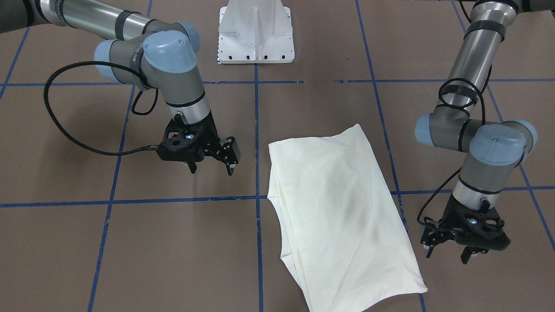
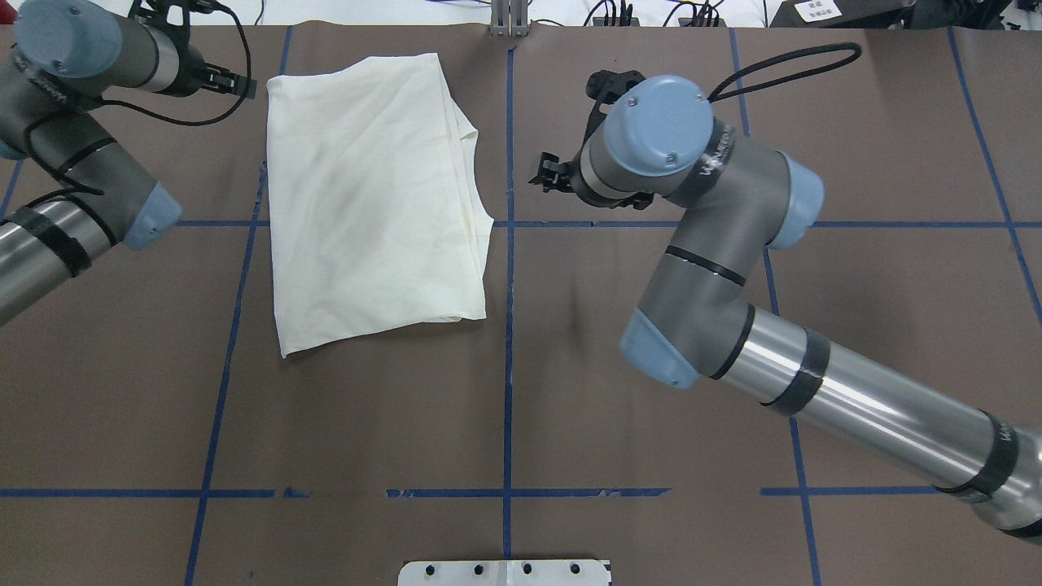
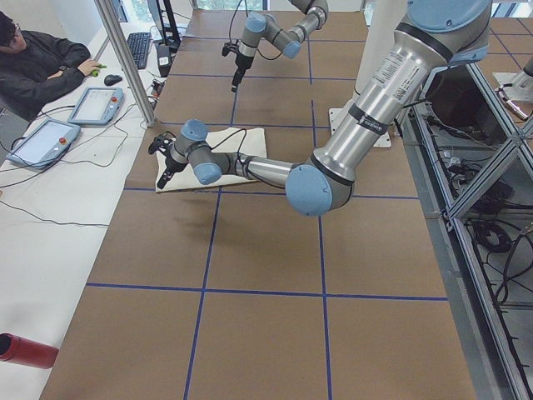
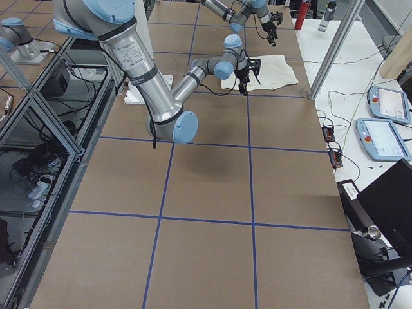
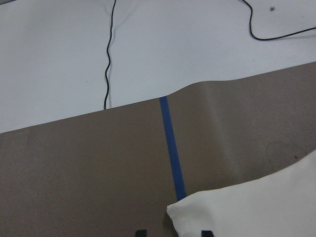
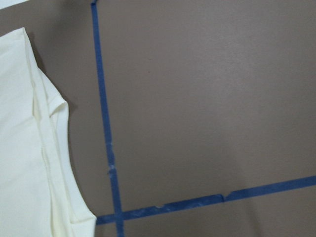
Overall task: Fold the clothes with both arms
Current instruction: 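Grasp the shirt's opposite side with the right gripper and pull it toward the table center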
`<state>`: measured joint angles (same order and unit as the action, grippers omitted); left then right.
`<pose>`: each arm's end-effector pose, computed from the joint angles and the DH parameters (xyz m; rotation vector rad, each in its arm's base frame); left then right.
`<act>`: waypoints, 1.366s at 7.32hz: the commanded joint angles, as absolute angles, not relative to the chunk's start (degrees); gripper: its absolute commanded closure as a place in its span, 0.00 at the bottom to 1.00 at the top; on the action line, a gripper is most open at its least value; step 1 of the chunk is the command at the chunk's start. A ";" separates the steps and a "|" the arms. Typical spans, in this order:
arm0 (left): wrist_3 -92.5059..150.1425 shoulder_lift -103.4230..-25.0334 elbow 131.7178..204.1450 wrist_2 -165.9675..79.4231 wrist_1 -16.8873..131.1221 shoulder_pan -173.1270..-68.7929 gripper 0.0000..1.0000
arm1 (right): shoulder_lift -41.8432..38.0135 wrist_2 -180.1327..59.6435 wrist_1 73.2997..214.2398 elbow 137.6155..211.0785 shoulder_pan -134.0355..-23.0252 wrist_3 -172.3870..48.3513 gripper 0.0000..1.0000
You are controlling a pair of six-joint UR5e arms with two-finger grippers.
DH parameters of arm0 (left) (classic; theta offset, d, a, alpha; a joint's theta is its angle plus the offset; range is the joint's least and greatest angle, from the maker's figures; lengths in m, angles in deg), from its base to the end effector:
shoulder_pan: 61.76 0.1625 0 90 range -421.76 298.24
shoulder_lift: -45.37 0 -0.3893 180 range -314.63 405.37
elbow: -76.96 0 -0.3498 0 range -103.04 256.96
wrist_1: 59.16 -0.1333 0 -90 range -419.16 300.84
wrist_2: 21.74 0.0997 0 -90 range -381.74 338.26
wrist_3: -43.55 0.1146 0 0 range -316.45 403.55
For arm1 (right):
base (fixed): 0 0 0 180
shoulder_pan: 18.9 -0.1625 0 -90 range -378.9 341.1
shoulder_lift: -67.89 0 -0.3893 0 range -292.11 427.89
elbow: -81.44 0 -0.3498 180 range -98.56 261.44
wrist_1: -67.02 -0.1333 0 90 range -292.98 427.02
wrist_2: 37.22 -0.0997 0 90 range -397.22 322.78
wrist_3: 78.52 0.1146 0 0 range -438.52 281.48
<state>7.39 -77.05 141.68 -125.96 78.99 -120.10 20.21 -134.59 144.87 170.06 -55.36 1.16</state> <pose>0.2800 -0.6543 0.4289 0.6687 0.7248 0.0477 -0.4741 -0.4978 0.2097 0.2594 -0.9019 0.3629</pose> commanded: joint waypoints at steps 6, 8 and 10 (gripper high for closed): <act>7.87 -71.62 148.86 -131.69 79.27 -121.27 0.00 | 37.22 -122.66 133.38 140.95 -48.00 9.73 0.23; 7.60 -71.53 148.86 -131.69 79.27 -121.27 0.00 | 37.13 -121.69 133.56 140.50 -46.94 9.55 0.24; 7.69 -71.18 148.86 -131.69 79.27 -121.27 0.00 | 37.04 -119.93 133.56 139.98 -46.24 8.85 0.27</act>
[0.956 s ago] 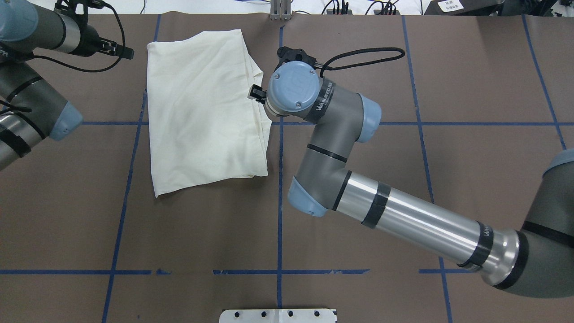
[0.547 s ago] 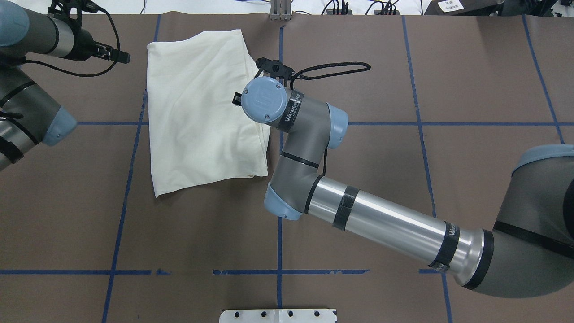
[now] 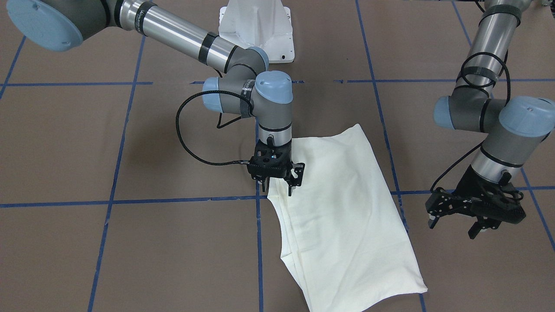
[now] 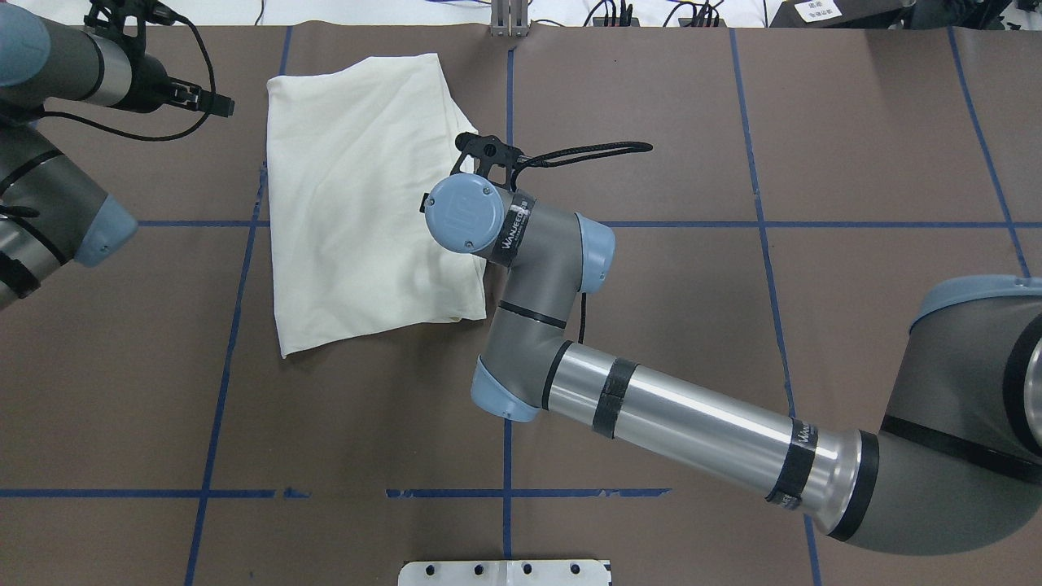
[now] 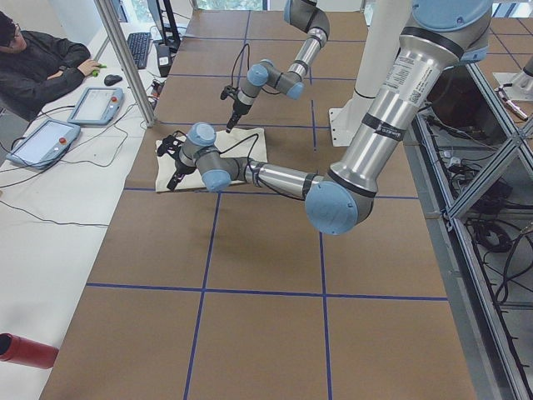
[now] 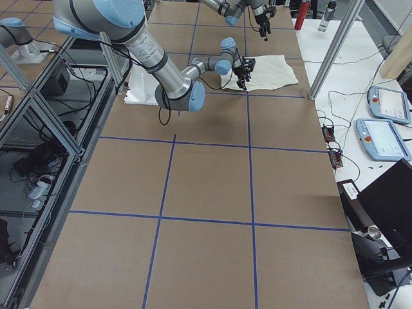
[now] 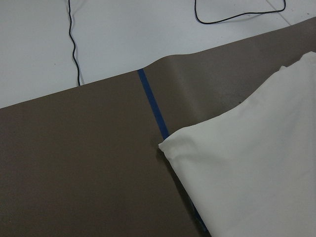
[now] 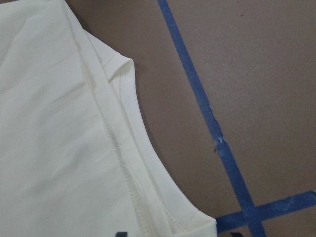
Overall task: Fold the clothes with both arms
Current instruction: 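Grasp the shirt's opposite side with the right gripper and pull it toward the table center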
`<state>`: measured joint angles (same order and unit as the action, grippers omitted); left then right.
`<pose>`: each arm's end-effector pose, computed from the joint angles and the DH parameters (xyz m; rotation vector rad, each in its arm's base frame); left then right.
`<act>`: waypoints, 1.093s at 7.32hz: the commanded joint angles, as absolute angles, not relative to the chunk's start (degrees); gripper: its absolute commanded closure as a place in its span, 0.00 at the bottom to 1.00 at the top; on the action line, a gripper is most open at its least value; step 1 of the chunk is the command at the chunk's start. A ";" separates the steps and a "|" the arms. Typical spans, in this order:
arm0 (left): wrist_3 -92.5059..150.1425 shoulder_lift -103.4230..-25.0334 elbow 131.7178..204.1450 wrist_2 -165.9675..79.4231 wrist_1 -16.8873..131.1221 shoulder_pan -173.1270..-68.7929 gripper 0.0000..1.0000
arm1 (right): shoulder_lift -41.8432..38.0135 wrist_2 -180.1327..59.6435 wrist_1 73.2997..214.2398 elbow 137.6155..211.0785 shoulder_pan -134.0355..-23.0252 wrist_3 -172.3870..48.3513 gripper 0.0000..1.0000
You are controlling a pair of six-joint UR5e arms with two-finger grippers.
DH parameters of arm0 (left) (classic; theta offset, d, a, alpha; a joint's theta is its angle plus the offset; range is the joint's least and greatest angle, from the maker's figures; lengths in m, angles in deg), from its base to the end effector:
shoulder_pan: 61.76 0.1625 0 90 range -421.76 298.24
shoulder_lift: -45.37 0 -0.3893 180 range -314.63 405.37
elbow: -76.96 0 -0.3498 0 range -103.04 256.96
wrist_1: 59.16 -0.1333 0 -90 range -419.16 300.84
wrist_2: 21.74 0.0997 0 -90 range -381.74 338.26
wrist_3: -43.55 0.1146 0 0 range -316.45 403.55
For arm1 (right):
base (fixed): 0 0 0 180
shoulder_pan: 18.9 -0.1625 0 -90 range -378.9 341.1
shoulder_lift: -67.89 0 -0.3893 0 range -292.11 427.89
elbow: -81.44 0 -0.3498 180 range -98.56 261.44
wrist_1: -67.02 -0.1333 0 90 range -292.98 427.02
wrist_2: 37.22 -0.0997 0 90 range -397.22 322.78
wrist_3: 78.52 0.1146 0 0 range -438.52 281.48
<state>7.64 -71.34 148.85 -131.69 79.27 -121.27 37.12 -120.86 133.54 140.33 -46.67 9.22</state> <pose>0.2565 -0.6213 0.4329 0.6489 0.8053 0.0872 -0.6347 -0.4992 0.1894 0.3362 -0.8503 0.4641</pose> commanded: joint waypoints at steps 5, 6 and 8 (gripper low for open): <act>7.60 -71.00 148.94 -131.69 79.27 -121.27 0.00 | 36.87 -119.93 133.82 139.98 -45.97 8.76 0.81; 7.60 -71.00 148.94 -131.69 79.27 -121.27 0.00 | 36.95 -119.93 133.82 140.06 -46.06 8.76 1.00; 7.51 -71.00 148.94 -131.69 79.27 -121.27 0.00 | 36.96 -120.10 133.99 140.76 -46.41 6.48 1.00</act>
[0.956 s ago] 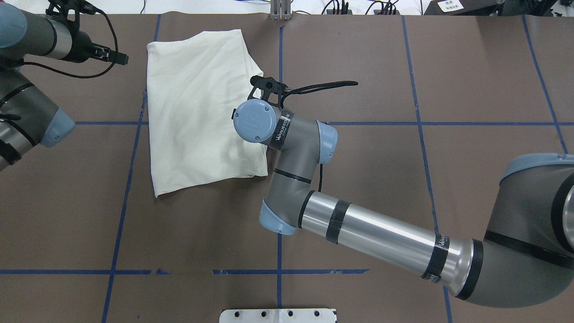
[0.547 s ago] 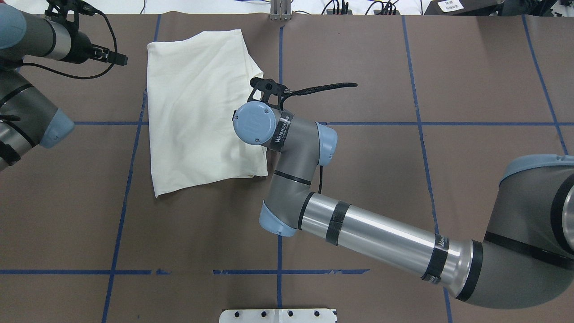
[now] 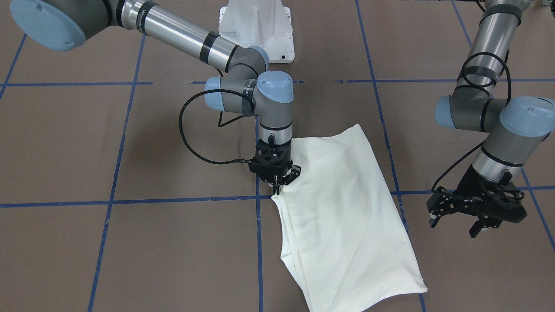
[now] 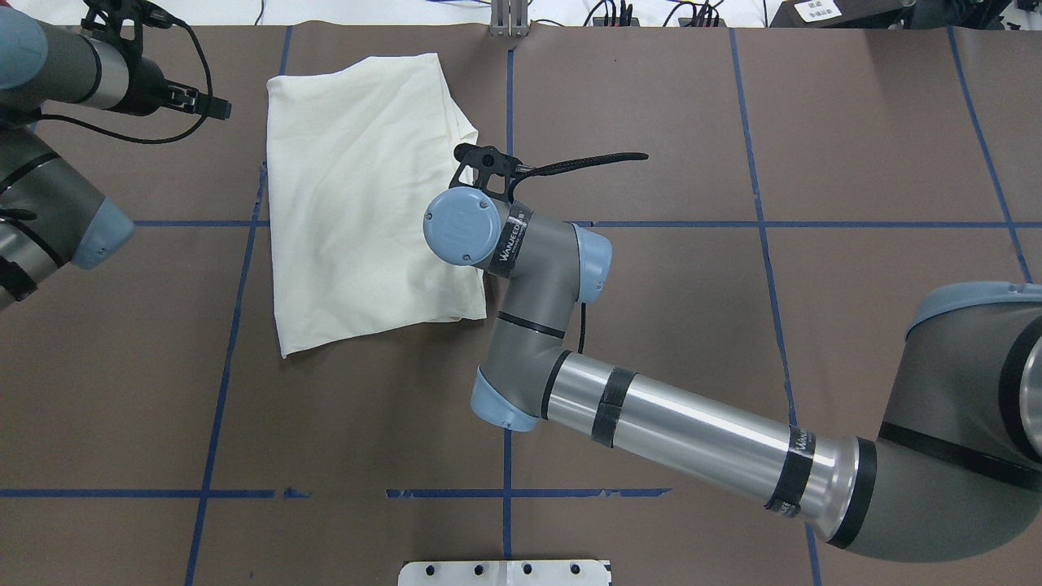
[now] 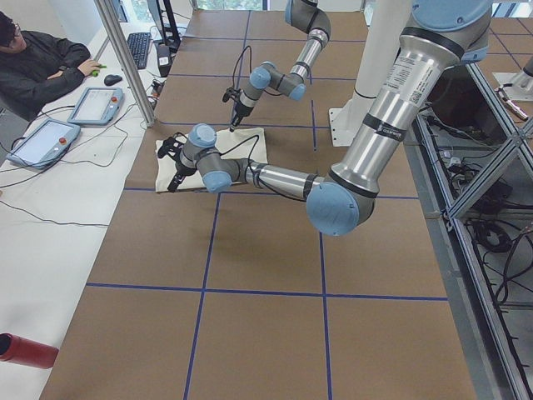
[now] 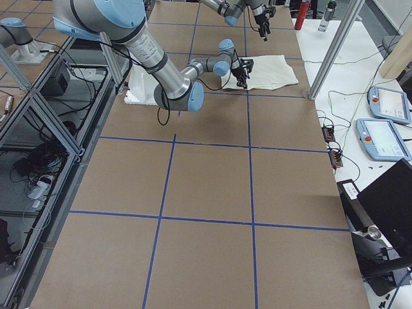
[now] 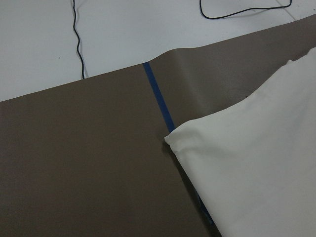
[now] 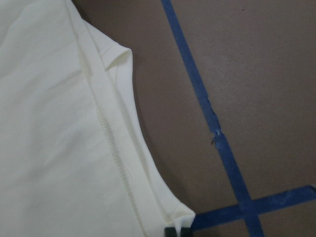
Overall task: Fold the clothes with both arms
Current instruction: 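Grasp the shirt's opposite side with the right gripper and pull it toward the table center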
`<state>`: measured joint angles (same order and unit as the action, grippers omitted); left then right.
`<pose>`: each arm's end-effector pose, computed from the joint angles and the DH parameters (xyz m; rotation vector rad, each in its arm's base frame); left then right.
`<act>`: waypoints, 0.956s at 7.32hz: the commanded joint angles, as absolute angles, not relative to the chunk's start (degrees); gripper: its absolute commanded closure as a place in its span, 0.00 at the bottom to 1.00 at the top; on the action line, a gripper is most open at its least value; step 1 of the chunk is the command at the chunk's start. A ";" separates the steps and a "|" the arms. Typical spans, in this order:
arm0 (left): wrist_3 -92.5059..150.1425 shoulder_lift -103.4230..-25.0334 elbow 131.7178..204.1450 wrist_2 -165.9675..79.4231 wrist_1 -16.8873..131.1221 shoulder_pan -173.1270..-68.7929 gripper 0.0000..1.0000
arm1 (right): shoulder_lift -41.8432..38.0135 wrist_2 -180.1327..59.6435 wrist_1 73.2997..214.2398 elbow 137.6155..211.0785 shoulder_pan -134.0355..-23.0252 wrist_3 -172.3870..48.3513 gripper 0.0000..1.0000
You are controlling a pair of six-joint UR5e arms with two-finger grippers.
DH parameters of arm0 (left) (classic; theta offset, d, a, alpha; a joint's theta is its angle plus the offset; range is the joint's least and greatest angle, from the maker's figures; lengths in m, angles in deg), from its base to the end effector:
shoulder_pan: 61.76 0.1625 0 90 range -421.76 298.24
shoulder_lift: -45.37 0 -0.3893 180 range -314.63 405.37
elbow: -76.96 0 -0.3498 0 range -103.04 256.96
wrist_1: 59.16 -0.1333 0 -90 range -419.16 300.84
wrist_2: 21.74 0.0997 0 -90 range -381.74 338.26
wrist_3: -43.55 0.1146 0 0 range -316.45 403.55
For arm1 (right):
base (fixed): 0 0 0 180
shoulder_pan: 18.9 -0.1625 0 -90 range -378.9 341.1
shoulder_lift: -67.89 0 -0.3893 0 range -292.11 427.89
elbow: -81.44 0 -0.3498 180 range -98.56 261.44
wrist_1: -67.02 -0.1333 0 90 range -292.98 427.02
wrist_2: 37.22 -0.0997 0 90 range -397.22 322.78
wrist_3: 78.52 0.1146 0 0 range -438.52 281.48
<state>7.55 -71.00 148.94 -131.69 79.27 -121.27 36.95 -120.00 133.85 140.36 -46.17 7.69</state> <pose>0.2556 -0.6198 0.4361 0.6445 0.8036 0.0850 -0.6380 -0.4950 0.1922 0.3550 -0.8346 0.4378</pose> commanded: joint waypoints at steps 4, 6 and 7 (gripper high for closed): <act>7.34 -69.52 151.13 -131.69 79.27 -121.09 0.00 | 16.39 -125.46 135.84 166.86 -48.08 3.40 1.00; 7.25 -68.55 152.89 -131.87 79.18 -120.92 0.00 | 3.00 -124.51 136.37 180.88 -45.81 3.48 1.00; 7.25 -68.45 153.07 -131.87 79.18 -120.74 0.00 | -1.41 -122.58 136.28 184.41 -43.71 4.01 1.00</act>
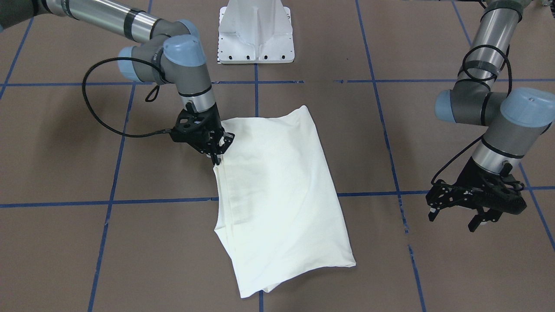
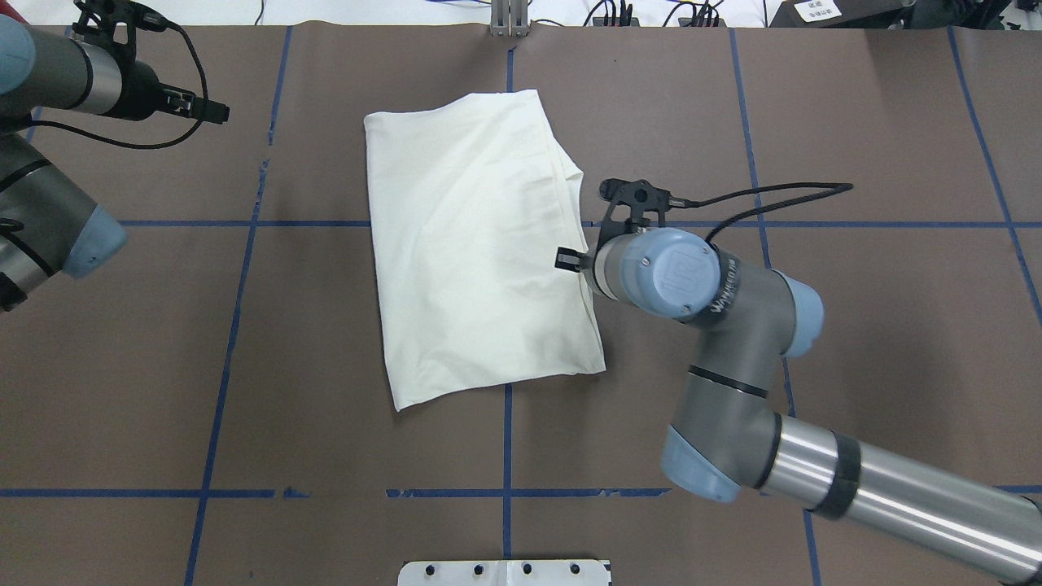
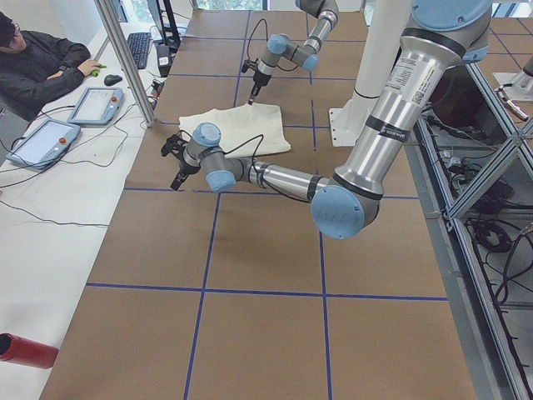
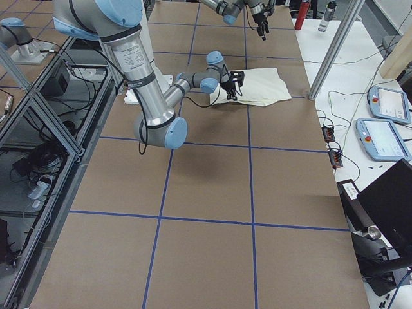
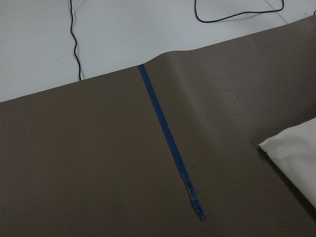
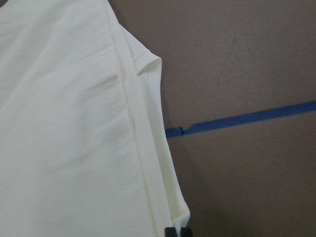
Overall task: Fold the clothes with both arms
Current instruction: 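Release the shirt and draw back the right gripper while the left gripper lowers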
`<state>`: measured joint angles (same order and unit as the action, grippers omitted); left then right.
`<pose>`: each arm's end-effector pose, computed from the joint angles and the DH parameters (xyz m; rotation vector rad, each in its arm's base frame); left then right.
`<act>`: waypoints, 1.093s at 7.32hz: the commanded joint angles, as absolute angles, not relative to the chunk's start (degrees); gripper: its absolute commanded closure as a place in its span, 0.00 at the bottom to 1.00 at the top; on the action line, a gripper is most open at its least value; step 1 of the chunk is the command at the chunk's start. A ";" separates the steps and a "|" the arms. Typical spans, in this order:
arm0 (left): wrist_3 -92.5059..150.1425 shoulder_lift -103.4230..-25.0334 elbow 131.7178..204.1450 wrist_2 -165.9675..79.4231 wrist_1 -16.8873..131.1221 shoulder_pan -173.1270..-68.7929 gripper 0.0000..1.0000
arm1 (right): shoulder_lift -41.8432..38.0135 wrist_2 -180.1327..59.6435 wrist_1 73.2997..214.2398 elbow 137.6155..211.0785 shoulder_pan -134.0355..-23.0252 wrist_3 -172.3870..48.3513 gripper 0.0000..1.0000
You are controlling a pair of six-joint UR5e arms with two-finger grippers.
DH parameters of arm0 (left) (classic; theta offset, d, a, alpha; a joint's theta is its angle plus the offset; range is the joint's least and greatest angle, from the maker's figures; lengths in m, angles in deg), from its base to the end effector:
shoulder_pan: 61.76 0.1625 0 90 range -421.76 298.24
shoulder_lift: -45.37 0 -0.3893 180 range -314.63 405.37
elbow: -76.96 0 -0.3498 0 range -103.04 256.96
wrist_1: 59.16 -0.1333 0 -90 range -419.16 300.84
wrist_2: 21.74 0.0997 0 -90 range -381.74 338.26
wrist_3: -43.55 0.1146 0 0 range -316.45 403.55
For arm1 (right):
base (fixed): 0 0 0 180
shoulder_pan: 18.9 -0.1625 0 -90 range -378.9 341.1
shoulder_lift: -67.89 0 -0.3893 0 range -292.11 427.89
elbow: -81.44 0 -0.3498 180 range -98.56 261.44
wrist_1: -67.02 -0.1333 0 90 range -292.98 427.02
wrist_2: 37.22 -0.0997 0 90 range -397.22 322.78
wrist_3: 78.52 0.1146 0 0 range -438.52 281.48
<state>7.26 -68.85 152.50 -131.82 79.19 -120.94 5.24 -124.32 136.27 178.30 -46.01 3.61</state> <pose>0.2516 -0.6051 0.4304 0.6588 0.8202 0.0912 -0.4877 -0.4059 0.2957 0.3344 -0.9053 0.3338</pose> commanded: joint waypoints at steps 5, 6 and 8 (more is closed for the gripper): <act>-0.37 -68.02 156.83 -132.04 78.92 -118.91 0.00 | -9.10 -119.92 135.58 192.52 -39.55 3.49 0.00; -5.36 -65.75 161.47 -131.95 78.65 -116.28 0.00 | -9.10 -122.54 135.49 194.19 -40.68 3.48 0.00; -20.71 -60.30 172.97 -130.99 78.47 -107.69 0.00 | -10.58 -125.64 133.84 197.97 -41.92 3.83 0.00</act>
